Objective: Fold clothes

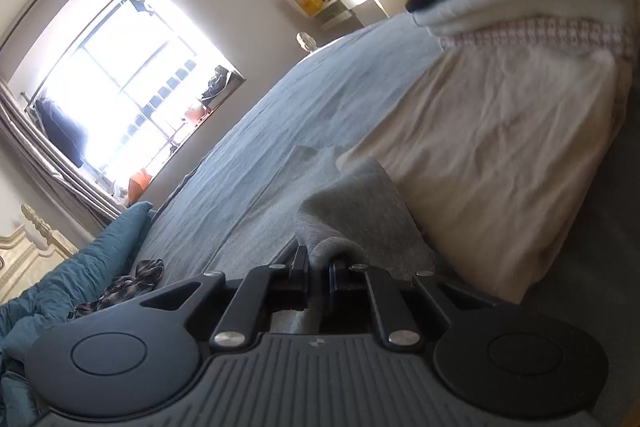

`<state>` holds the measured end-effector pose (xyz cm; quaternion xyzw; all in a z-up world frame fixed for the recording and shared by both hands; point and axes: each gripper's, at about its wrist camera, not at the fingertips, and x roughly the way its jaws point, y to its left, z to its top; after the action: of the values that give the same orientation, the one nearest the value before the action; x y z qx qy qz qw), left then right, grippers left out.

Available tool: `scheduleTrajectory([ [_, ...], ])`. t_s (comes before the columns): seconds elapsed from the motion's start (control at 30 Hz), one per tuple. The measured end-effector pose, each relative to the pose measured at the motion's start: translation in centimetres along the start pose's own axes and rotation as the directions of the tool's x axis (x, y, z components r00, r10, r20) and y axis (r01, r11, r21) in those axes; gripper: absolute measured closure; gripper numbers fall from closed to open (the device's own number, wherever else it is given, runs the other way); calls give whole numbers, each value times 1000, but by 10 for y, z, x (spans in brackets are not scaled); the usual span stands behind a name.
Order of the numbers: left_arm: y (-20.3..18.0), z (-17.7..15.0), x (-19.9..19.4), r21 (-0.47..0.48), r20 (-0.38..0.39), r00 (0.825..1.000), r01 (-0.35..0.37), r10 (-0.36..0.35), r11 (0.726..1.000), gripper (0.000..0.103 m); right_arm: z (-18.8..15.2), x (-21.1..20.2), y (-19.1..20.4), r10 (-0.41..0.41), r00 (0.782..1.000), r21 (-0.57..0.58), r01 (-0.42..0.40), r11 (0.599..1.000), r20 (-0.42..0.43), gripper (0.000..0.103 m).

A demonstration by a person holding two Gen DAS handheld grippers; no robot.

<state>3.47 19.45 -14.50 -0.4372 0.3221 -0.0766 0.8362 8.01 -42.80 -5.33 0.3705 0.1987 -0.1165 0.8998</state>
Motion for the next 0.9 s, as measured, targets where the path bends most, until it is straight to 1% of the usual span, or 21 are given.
scheduleTrajectory([
  [0.03,3,1,0,-17,-2,1000,7,-7,1000,80,4,0,13,-5,1000,-32,5,999,2,93],
  [0.1,7,2,1,-42,-5,1000,15,-16,999,82,12,12,43,10,1000,-77,-12,997,-20,94],
  [0.17,7,2,2,-51,-5,1000,14,-14,999,83,20,23,81,48,998,-140,-54,989,-44,95],
  [0.2,7,2,2,-54,-5,1000,11,-11,999,83,25,20,106,83,996,-195,-89,977,-37,95],
  [0.27,3,2,2,-48,0,1000,4,-4,999,84,34,14,154,154,988,-303,-155,940,-29,95],
  [0.33,-1,2,3,-42,6,1000,-3,3,999,84,43,5,199,220,975,-405,-211,890,-23,95],
  [0.37,0,2,2,-41,8,1000,-5,6,999,84,48,-4,210,243,970,-446,-222,867,-11,95],
  [0.43,0,2,1,-38,9,1000,-10,11,999,84,57,-23,218,266,964,-508,-224,832,11,95],
  [0.47,-1,2,1,-35,9,1000,-12,13,999,84,61,-30,212,259,966,-523,-212,826,18,95],
  [0.5,-1,2,2,-32,6,1000,-15,15,999,84,64,-37,200,244,969,-524,-196,829,24,95],
  [0.53,-1,1,2,-31,3,1000,-15,15,999,84,68,-42,182,225,974,-508,-181,842,25,95],
  [0.63,1,2,3,-42,-9,1000,-9,9,999,84,70,-51,104,114,993,-418,-95,904,21,95],
  [0.7,0,3,4,-36,-15,1000,-15,14,999,84,57,-49,47,34,999,-340,-36,940,-11,95],
  [0.77,-2,3,5,-22,-19,999,-27,27,999,84,42,-45,-5,-36,998,-260,21,965,-51,95],
  [0.83,-4,2,8,-15,-19,999,-39,39,999,84,23,-39,-43,-88,991,-197,68,978,-97,96],
  [0.9,-5,2,8,-8,-18,999,-49,49,999,84,8,-34,-69,-110,986,-144,91,985,-129,98],
])
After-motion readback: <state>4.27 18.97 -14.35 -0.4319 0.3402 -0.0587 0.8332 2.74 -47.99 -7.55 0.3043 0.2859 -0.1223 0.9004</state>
